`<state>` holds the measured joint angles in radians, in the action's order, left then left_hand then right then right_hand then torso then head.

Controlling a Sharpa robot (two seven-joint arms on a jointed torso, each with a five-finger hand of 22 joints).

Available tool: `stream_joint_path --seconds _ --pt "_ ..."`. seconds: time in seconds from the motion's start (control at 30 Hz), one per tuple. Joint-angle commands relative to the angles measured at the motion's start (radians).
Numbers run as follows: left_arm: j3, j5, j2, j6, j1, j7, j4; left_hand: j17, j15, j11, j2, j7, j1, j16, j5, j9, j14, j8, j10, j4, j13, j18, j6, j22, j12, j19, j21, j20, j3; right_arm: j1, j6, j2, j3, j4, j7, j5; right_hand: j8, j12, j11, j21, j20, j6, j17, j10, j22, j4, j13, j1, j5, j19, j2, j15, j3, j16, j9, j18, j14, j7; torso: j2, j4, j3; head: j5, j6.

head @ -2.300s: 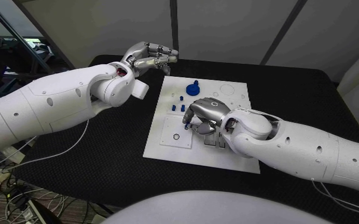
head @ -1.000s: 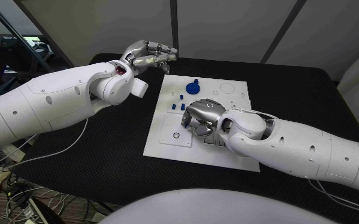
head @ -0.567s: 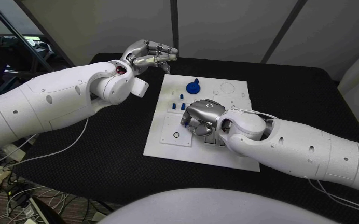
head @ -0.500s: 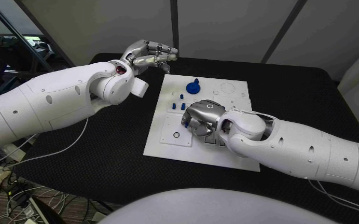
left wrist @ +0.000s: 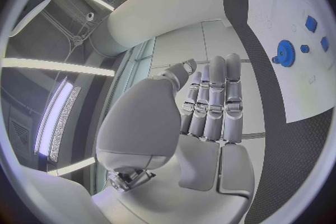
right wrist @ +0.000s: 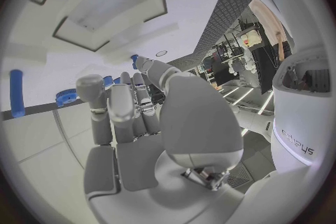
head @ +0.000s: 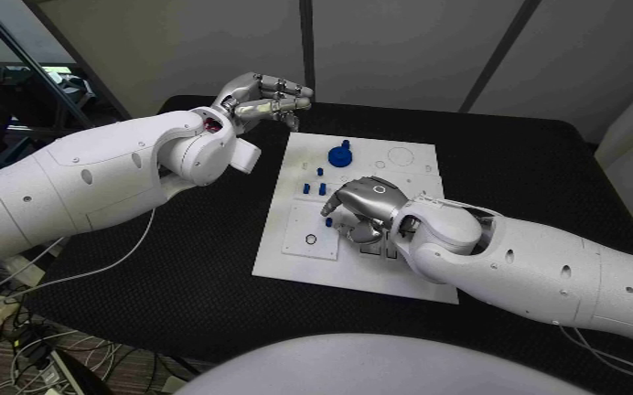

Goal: Assemble the parts on the task board

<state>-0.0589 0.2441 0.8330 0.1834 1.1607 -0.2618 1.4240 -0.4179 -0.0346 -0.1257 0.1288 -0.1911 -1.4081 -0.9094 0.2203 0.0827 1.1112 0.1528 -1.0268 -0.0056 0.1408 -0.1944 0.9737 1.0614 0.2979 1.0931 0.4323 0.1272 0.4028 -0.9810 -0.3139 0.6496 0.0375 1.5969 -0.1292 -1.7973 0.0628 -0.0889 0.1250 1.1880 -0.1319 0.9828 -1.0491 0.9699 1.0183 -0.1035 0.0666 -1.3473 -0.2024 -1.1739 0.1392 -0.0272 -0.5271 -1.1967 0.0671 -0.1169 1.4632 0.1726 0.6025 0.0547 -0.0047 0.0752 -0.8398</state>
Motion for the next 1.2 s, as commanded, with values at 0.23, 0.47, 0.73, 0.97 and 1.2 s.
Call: stream_joint_path --seconds 0.23,0.47,0.73,0.97,1.2 --pt "0.000 -0.003 0.001 -0.019 0.001 0.001 -0.007 0.001 -0.004 0.002 -0.001 -0.005 0.010 0.007 0.007 -0.001 0.001 0.003 0.006 0.004 0.000 0.013 0.000 -0.001 0.006 -0.004 -0.005 0.005 -0.004 -0.003 -0.139 0.097 -0.026 0.096 0.036 0.081 0.008 -0.042 -0.007 -0.008 0.002 0.011 0.016 0.017 -0.004 0.008 0.004 0.006 -0.010 -0.005 0.000 0.001 0.017 0.009 0.005 -0.013 0.004 -0.003 -0.001 -0.0003 -0.0011 -0.012 0.008" --pt "0.001 -0.003 0.001 -0.020 0.000 0.000 -0.010 0.002 -0.005 0.002 -0.001 -0.005 0.011 0.007 0.007 -0.001 0.001 0.003 0.007 0.004 0.000 0.013 0.000 -0.002 0.006 -0.004 -0.006 0.005 -0.004 -0.028 -0.044 0.175 -0.087 0.115 0.010 0.150 0.007 -0.074 -0.017 -0.002 0.006 0.017 0.013 0.045 0.008 0.028 0.001 0.034 -0.020 -0.021 0.013 0.007 0.042 0.002 0.005 -0.010 0.009 -0.013 -0.002 0.0002 -0.0024 -0.026 0.014" --pt "0.002 -0.003 0.002 -0.020 0.000 -0.003 -0.009 0.002 -0.005 0.002 -0.001 -0.005 0.011 0.007 0.007 -0.001 0.001 0.003 0.007 0.004 0.000 0.013 0.000 -0.002 0.006 -0.004 -0.006 0.005 -0.004 -0.064 0.063 0.217 -0.105 0.053 0.002 0.148 0.006 -0.076 -0.016 -0.013 0.007 0.021 0.021 0.022 -0.004 0.029 -0.003 0.031 -0.026 -0.016 0.025 0.007 0.067 0.006 0.005 -0.011 0.008 -0.020 -0.001 0.0006 -0.0028 -0.029 0.013" --pt "0.002 -0.003 -0.001 -0.023 0.000 -0.005 -0.010 0.002 -0.005 0.002 -0.001 -0.005 0.011 0.007 0.007 -0.001 0.001 0.003 0.007 0.004 0.000 0.013 0.000 -0.002 0.006 -0.004 -0.006 0.005 -0.004 -0.068 0.132 0.201 -0.106 0.019 -0.007 0.134 0.005 -0.080 -0.017 -0.014 0.007 0.021 0.020 0.018 -0.004 0.035 -0.002 0.036 -0.020 -0.019 0.027 0.008 0.084 0.003 0.005 -0.010 0.010 -0.020 0.001 0.0005 -0.0018 -0.029 0.009" --pt "0.002 -0.003 -0.001 -0.023 0.000 -0.007 -0.010 0.002 -0.005 0.002 -0.001 -0.005 0.011 0.007 0.007 -0.001 0.001 0.003 0.007 0.004 0.000 0.013 0.000 -0.002 0.006 -0.004 -0.006 0.005 -0.004 -0.068 0.205 0.183 -0.102 -0.005 -0.032 0.110 0.006 -0.080 -0.016 -0.025 0.007 0.023 0.023 0.006 -0.017 0.038 -0.003 0.033 -0.017 -0.011 0.026 0.007 0.094 0.005 0.005 -0.013 0.009 -0.022 -0.001 -0.0001 -0.0027 -0.031 0.007"
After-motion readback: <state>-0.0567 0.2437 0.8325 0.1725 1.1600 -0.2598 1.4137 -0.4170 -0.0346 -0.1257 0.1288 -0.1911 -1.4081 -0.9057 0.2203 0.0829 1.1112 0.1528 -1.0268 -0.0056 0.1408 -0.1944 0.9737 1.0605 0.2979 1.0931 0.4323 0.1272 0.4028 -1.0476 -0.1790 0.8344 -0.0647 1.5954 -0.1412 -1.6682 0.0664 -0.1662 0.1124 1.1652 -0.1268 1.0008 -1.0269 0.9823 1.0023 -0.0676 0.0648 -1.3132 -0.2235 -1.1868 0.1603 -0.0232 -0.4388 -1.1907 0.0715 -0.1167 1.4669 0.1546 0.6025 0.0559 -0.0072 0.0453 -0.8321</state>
